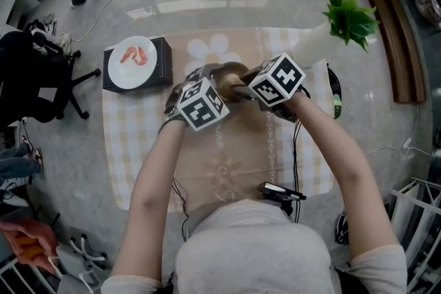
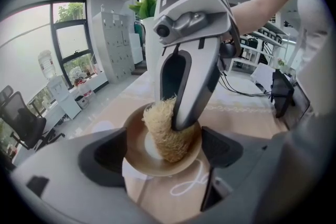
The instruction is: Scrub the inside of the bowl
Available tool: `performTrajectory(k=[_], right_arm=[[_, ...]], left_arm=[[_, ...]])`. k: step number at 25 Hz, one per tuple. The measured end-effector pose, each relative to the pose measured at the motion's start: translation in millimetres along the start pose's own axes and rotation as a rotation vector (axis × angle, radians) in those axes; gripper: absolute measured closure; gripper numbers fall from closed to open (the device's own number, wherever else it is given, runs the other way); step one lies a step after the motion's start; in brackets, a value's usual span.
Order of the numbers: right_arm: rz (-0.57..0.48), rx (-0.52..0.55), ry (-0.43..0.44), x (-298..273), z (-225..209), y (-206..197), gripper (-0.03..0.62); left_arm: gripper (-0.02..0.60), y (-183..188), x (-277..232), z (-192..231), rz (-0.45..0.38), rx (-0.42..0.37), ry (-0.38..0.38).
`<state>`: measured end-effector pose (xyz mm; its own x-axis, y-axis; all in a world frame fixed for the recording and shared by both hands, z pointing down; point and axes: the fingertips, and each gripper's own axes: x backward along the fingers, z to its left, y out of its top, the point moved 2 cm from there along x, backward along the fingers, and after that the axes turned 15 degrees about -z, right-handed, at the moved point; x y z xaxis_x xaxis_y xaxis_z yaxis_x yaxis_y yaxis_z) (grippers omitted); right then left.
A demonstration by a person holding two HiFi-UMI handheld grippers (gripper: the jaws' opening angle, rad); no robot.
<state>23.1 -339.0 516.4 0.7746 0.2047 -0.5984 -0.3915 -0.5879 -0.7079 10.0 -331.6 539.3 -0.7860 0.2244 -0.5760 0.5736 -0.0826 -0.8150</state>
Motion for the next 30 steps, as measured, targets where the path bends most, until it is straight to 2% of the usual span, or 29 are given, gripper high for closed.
performTrajectory(k=[6, 10, 13, 17, 30], right_arm=[[-0.091, -0.016, -0.037, -2.3, -7.8, 5.0, 0.507], [-0.141, 0.055, -0.123, -1.6, -18.4, 12.2, 0.507], [-0.126, 0.114, -0.182, 0.5, -24.0, 14.7, 0.507], [-0.086, 0.15, -0.217, 4.7, -26.8, 13.4, 0.507], [-0.006, 0.116, -0.179, 16.6, -18.4, -0.2, 0.507]], left_arm=[[0.15, 0.2, 0.1, 0.4, -0.005, -0.004, 0.013], [0.15, -0.2, -0.3, 0.6, -0.005, -0.005, 0.014], [0.15, -0.7, -0.4, 0.5, -0.005, 0.0, 0.012], [0.15, -0.8, -0.6, 0.8, -0.006, 0.004, 0.014], [0.15, -1.5, -0.1, 0.1, -0.008, 0.009, 0.011]])
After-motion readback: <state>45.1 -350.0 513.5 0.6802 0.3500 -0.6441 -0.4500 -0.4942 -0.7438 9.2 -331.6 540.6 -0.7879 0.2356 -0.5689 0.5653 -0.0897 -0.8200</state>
